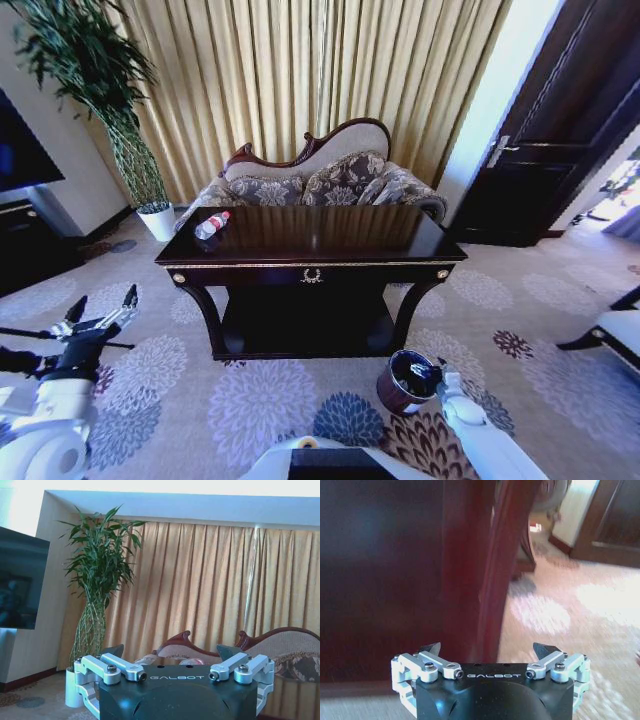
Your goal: Move to the front of the table and place the trash on the table into the trash bin.
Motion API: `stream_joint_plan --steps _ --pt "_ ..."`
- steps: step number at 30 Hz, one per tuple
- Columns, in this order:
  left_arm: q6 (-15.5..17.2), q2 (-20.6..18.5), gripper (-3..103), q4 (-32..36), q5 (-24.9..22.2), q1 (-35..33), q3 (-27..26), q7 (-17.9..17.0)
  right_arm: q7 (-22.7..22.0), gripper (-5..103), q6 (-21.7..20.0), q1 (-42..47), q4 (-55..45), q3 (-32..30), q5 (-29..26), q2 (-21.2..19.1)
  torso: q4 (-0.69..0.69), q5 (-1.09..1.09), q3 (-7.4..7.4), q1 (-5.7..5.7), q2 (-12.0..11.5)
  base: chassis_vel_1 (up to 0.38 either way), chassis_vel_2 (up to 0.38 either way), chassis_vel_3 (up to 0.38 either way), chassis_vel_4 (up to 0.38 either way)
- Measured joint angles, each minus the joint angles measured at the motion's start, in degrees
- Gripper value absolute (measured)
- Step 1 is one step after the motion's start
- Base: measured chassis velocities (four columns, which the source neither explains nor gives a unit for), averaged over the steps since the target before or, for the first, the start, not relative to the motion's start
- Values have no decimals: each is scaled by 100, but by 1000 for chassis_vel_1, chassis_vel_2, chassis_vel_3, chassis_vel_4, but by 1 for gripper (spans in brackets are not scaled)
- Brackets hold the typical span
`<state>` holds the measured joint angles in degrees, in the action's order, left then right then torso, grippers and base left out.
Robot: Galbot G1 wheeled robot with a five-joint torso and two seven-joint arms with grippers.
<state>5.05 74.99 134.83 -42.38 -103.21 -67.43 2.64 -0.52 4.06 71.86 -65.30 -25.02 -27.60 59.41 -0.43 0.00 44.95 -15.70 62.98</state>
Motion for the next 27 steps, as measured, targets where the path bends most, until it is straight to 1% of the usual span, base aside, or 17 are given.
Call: stream_joint_plan --steps 2,3,5,6,8,9,11,12,13,15,16,17,18,22,27 --pt "0 -1 100 1 0 1 0 0 2 100 -23 44 -182 -37 -71 -19 0 0 0 0 0 0 0 0 0" --pt "-1 -2 100 5 0 2 2 1 41 100 -129 171 -630 -157 -253 -70 3 0 0 0 0 0 0 0 0" --pt "-1 -1 100 10 0 1 4 1 116 100 -348 396 -1472 -411 -496 -145 0 -1 0 0 0 0 0 0 0" --pt "-1 -1 100 10 0 1 4 1 116 100 -348 396 -1472 -411 -496 -145 0 -1 0 0 0 0 0 0 0" --pt "-3 2 100 11 0 -8 4 1 133 100 -474 600 -2292 -666 -626 -170 0 -2 0 0 0 0 0 0 0" --pt "-3 2 100 11 0 -8 4 1 133 100 -474 600 -2292 -666 -626 -170 0 -2 0 0 0 0 0 0 0" --pt "-10 8 100 7 0 -20 0 1 111 100 -708 843 -3283 -977 -722 -170 2 -2 0 0 0 0 0 0 0" --pt "-12 12 100 4 0 -23 -2 1 21 100 -870 918 -3700 -1074 -734 -171 0 -2 0 0 0 0 0 0 0" --pt "-12 12 100 4 0 -23 -2 1 21 100 -870 918 -3700 -1074 -734 -171 0 -2 0 0 0 0 0 0 0" --pt "-13 29 100 12 5 -36 -2 1 -185 100 -1130 976 -4477 -1188 -781 -176 0 -2 0 0 0 0 0 0 0" --pt "-13 29 100 12 5 -36 -2 1 -185 100 -1130 976 -4477 -1188 -781 -176 0 -2 0 0 0 0 0 0 0" --pt "-13 35 100 21 13 -41 -2 1 -273 100 -1235 977 -4731 -1226 -800 -176 2 -2 0 0 0 0 0 0 0" --pt "-13 37 100 43 23 -48 -3 -1 -443 100 -1439 975 -5156 -1299 -894 -172 2 -2 0 0 0 0 0 0 0" --pt "-9 4 100 67 30 -49 -58 -4 -585 100 -1698 1036 -5735 -1506 -1053 -163 0 -2 0 0 0 0 0 0 0" --pt "4 -63 100 72 32 -53 -126 -12 -608 100 -1868 1148 -6012 -1697 -1079 -136 0 -1 0 0 0 0 0 0 0"
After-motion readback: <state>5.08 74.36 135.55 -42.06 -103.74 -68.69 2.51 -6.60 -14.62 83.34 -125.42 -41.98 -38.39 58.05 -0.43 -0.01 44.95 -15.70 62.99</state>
